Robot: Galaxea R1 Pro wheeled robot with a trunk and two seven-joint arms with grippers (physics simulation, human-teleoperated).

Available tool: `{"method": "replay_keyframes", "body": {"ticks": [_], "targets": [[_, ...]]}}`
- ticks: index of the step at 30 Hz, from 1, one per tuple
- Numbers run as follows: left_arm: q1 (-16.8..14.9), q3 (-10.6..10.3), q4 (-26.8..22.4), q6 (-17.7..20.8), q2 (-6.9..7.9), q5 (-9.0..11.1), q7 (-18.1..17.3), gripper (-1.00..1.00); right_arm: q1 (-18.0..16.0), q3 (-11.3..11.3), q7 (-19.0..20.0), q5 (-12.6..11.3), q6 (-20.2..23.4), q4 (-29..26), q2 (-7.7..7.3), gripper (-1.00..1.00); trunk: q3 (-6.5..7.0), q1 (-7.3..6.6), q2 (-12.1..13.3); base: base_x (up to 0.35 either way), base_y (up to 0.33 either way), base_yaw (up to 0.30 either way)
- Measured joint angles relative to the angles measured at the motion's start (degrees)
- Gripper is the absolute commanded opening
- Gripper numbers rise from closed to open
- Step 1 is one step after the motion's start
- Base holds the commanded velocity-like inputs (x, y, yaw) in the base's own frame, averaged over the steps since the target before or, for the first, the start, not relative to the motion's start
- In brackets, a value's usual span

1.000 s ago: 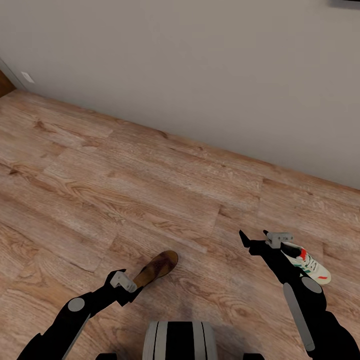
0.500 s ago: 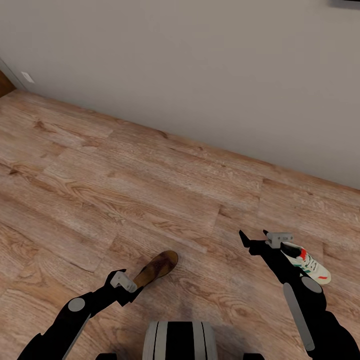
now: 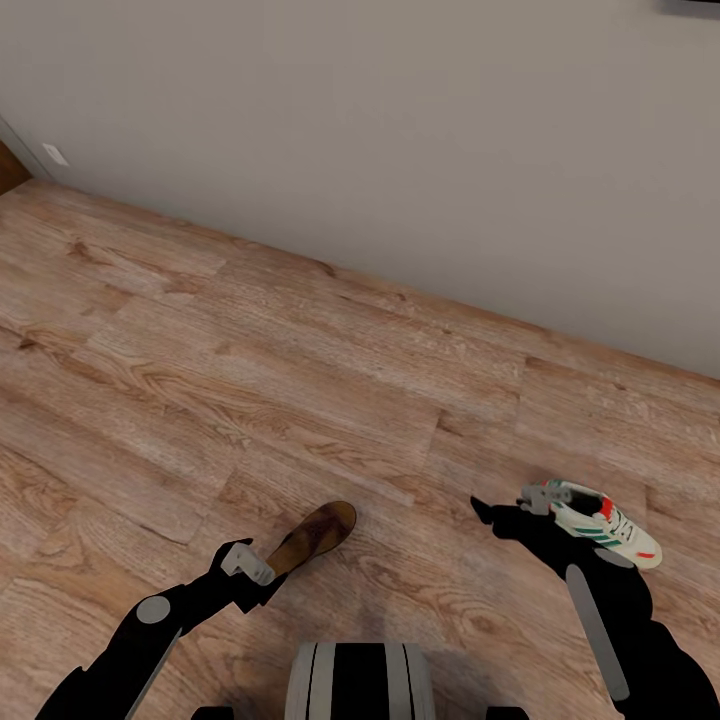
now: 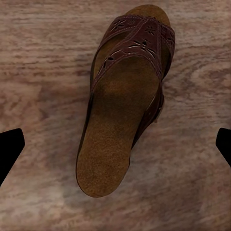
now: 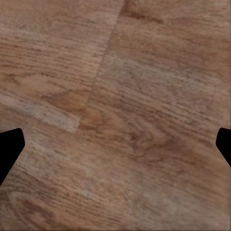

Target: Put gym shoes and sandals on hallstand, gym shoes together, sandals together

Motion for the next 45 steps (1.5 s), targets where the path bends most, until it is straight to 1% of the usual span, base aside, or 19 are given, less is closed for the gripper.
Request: {"method": "replay_keyframes", "body": {"ticks": [6, 23, 26, 27, 32, 35, 41, 45], "targets": [[0.0, 0.0, 0.0, 0.0, 0.00, 0.0, 0.0, 1.00, -0.1, 0.0, 0.3, 0.0, 1.1, 0.0, -0.01, 1.00, 0.00, 0.00, 0.0, 0.000, 0.000, 0.000], [0.0, 0.1, 0.0, 0.0, 0.00, 0.0, 0.0, 1.00, -0.6, 0.2, 0.2, 0.0, 1.3, 0.0, 0.06, 1.00, 0.00, 0.00, 0.0, 0.000, 0.000, 0.000], [0.0, -0.1, 0.0, 0.0, 0.00, 0.0, 0.0, 1.00, -3.4, 0.2, 0.0, 0.0, 1.6, 0.0, 0.14, 1.00, 0.00, 0.00, 0.0, 0.000, 0.000, 0.000], [0.0, -0.1, 0.0, 0.0, 0.00, 0.0, 0.0, 1.00, -5.0, 0.2, -0.1, -0.1, 1.8, 0.0, 0.15, 1.00, 0.00, 0.00, 0.0, 0.000, 0.000, 0.000], [0.0, -0.2, 0.0, 0.0, 0.00, 0.0, 0.1, 1.00, -9.3, 0.2, -0.1, -0.1, 3.3, 0.0, 0.17, 1.00, 0.00, 0.00, 0.0, 0.000, 0.000, 0.000], [0.0, -0.2, 0.0, 0.0, 0.00, 0.0, 0.1, 1.00, -10.5, 0.2, -0.1, -0.1, 4.2, 0.0, 0.17, 1.00, 0.00, 0.00, 0.0, 0.000, 0.000, 0.000], [0.0, 0.0, 0.0, 0.0, 0.00, 0.0, 0.0, 1.00, -11.1, 0.2, 0.3, 0.0, 4.7, 0.0, 0.06, 1.00, 0.00, 0.00, 0.0, 0.000, 0.000, 0.000], [0.0, 0.1, 0.0, 0.0, 0.00, 0.0, 0.0, 1.00, -11.2, 0.1, 0.4, 0.0, 4.8, 0.0, 0.02, 1.00, -0.88, 0.11, -0.1, 0.000, 0.000, 0.000]]}}
